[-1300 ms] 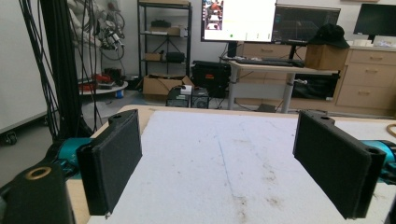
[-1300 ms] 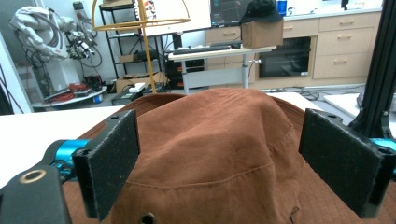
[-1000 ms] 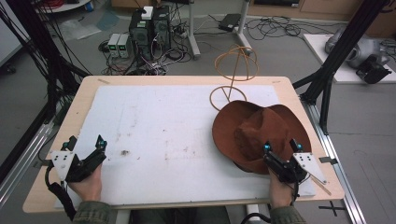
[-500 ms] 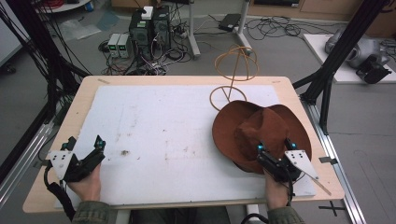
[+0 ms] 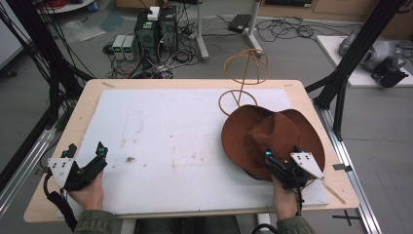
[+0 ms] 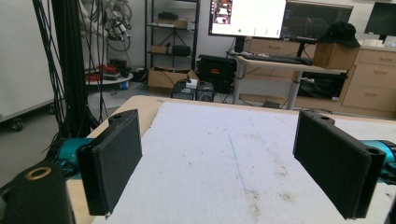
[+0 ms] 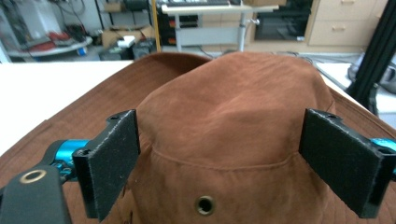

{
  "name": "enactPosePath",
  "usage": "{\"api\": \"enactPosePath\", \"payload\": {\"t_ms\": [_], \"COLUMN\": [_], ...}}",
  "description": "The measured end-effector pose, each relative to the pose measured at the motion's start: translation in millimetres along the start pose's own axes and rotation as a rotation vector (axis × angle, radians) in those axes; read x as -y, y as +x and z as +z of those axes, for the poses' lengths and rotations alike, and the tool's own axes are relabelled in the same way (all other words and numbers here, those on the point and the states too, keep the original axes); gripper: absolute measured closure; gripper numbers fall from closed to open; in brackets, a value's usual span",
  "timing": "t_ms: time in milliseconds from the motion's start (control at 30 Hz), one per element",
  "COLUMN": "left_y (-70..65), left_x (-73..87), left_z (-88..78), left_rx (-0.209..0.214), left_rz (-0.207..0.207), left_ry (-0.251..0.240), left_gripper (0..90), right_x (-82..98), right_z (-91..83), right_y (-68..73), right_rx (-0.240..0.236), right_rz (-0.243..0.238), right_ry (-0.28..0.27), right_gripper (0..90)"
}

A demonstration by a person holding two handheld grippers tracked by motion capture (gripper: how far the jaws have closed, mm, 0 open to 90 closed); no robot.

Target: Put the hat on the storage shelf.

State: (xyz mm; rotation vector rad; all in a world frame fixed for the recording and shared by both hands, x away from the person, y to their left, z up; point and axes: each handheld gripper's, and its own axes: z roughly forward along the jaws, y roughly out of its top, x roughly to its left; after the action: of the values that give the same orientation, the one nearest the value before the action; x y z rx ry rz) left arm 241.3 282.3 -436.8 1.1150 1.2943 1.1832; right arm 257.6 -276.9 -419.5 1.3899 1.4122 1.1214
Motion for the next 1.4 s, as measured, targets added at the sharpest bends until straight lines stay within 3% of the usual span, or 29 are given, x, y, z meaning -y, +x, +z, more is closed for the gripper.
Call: {"api": "enactPosePath", "payload": {"t_ms": [167,300,533,633,767,867,900,933,967,1267,1367,1400], "left_y": [-3.5,-5.8,-9.0,-10.2,-10.5,-10.0,-9.8,-9.9,-10.1,-9.6,-8.7,-8.6], "left_x": [1.0,1.7,2.5,2.5,2.0,1.7,1.5,1.5,1.6,1.5,1.4,1.4], "left_z": [1.3,1.7,2.3,2.4,1.2,0.6,0.4,0.4,0.5,0.0,-0.1,-0.2], "left_rx": [0.012,0.016,0.028,0.033,0.022,0.020,0.019,0.019,0.019,0.016,0.014,0.012], "left_rz": [0.012,0.023,0.028,0.033,0.038,0.036,0.037,0.037,0.035,0.040,0.034,0.035], "left_ry": [0.003,0.008,0.009,0.011,-0.001,-0.002,0.000,-0.001,-0.002,-0.008,-0.009,-0.009], "left_gripper": [15.7,15.7,15.7,16.0,17.3,17.6,17.7,17.7,17.7,18.8,18.8,18.8], "right_x": [2.7,4.7,6.3,8.3,8.2,6.8,6.7,6.7,6.7,3.7,2.2,2.2], "right_z": [5.2,8.7,11.8,13.6,14.1,14.2,14.0,14.0,13.6,13.0,13.2,13.2], "right_y": [9.9,8.9,7.5,6.0,6.2,5.7,4.4,4.4,3.5,2.7,3.3,3.3], "right_rx": [0.063,0.092,0.100,0.092,0.087,0.081,0.073,0.073,0.071,0.030,0.025,0.025], "right_rz": [-0.064,-0.051,-0.022,-0.025,-0.032,-0.039,-0.049,-0.049,-0.055,-0.056,-0.064,-0.064], "right_ry": [0.034,0.050,0.067,0.073,0.088,0.106,0.095,0.095,0.099,0.111,0.123,0.123], "right_gripper": [11.8,11.8,12.1,18.6,21.0,31.4,40.4,40.4,46.3,70.0,83.9,83.9]}}
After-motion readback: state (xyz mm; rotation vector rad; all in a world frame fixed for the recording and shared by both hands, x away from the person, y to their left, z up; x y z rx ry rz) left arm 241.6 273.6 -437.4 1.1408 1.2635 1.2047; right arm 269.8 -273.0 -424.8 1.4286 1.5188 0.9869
